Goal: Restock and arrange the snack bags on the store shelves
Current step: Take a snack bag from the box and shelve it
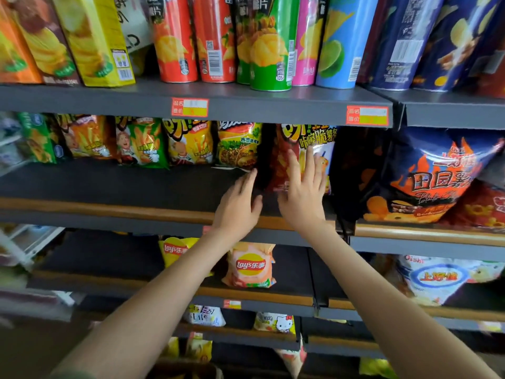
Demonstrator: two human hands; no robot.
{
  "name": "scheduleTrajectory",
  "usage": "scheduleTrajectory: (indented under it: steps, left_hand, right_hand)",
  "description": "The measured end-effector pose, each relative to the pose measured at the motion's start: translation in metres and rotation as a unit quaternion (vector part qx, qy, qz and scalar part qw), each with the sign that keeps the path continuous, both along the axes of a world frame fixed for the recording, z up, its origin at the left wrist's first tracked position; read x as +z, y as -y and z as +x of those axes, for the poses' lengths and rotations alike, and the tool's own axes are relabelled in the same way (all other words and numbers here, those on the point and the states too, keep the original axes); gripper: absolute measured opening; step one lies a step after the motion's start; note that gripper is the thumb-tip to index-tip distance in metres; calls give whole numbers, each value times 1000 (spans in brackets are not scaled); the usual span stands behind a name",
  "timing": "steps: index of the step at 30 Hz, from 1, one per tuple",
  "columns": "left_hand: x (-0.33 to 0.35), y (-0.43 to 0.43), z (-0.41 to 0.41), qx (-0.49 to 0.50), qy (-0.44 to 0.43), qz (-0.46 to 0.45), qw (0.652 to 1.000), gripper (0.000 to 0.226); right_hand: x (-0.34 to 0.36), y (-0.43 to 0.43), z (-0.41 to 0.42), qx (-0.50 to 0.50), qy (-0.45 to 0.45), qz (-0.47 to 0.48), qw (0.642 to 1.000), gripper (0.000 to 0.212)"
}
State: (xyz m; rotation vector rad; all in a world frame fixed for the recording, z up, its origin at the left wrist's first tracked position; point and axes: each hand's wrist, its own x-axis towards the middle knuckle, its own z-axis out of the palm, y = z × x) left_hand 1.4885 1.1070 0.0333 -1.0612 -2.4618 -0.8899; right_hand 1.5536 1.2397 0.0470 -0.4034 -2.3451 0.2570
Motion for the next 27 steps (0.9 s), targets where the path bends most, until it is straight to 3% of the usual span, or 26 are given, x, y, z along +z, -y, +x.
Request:
scheduleTrajectory:
  steps: [3,6,10,13,18,22,27]
  left_hand:
    - [-23,56,11,-28,-46,66,996,47]
    - [-69,122,12,-54,-61,47,996,38]
    - [-149,217,11,9,83,-47,995,35]
    - [-220,293,16,75,175,-117,975,33]
    - [-362,391,36,183,270,-149,933,42]
    - [-493,435,50,234,325,-171,900,48]
    - [-614,453,57,309,371,-234,844,66]
  right_hand:
    - [-15,56,8,88,-101,9,991,60]
    - [-47,123,10,208,-40,-20,977,47]
    - [-117,202,-1,293,89,-138,942,41]
    - [-193,248,-13,282,263,-213,898,37]
    - [-356,301,-18,208,499,-231,809,54]
    - [-479,339,-7,181,585,-203,764,59]
    - [-590,375,2,183,629,-224,722,61]
